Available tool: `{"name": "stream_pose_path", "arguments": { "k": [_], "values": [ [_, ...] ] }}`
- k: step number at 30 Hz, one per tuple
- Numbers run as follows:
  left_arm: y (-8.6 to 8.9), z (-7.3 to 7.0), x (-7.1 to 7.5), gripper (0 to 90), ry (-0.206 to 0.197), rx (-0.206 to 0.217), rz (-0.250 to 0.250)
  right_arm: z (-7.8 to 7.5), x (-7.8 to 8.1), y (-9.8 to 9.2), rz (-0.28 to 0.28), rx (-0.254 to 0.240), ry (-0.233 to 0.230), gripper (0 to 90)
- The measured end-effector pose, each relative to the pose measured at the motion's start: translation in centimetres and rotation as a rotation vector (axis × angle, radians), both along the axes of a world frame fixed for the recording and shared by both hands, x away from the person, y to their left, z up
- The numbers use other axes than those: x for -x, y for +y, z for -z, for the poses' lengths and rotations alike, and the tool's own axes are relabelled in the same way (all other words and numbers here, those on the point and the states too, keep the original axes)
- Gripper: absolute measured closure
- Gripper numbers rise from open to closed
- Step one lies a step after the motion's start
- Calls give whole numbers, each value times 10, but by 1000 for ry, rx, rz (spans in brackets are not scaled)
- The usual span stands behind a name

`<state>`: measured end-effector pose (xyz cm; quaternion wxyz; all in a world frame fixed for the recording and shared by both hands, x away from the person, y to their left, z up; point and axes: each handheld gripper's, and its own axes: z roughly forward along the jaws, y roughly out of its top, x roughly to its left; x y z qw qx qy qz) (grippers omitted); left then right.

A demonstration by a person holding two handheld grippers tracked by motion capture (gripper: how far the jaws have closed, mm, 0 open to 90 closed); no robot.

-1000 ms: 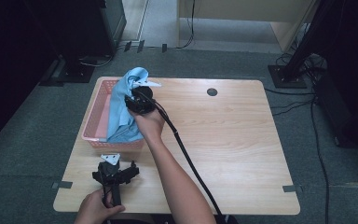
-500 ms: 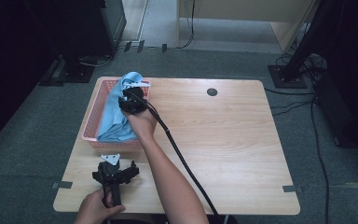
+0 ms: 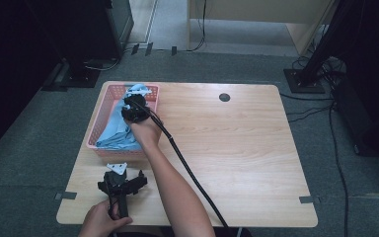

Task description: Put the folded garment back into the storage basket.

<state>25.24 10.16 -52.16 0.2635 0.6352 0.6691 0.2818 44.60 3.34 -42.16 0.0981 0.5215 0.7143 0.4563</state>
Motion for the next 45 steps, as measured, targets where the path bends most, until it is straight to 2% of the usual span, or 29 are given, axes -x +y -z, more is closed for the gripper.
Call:
{"name": "stream_pose_path", "arguments": {
  "k": [6, 11, 16, 18, 21, 24, 26, 29, 30, 33, 36, 42, 45],
  "values": [
    [0, 0, 0, 0, 1, -1, 1, 3, -5, 7, 3, 23, -25, 783],
    [0, 0, 0, 0, 0, 0, 0, 6, -10, 13, 27, 49, -51, 764],
    [0, 0, 0, 0, 1, 0, 1, 10, -8, 23, -18, 87, -78, 737],
    [0, 0, 0, 0, 1, 0, 1, 9, -7, 24, -34, 101, -80, 709],
    [0, 0, 0, 0, 1, 0, 1, 10, -7, 23, -48, 118, -53, 587],
    [0, 0, 0, 0, 0, 0, 0, 10, -8, 17, -47, 106, 1, 497],
    [0, 0, 0, 0, 0, 0, -1, 9, -9, 11, -35, 108, 13, 438],
    [0, 0, 0, 0, 1, -1, -1, 5, -8, 2, 9, 112, -18, 333],
    [0, 0, 0, 0, -1, 1, -2, 3, -8, -1, 15, 105, -14, 298],
    [0, 0, 0, 0, -1, 1, -3, 1, -6, -11, -4, 70, -8, 198],
    [0, 0, 0, 0, 0, 0, -3, 2, -1, -20, -31, 83, -29, 127],
    [0, 0, 0, 0, -1, 1, -4, 5, 10, -41, -13, 41, -82, 67],
    [0, 0, 0, 0, -1, 1, -4, 8, 14, -51, -6, 47, -103, 48]
  ]
}}
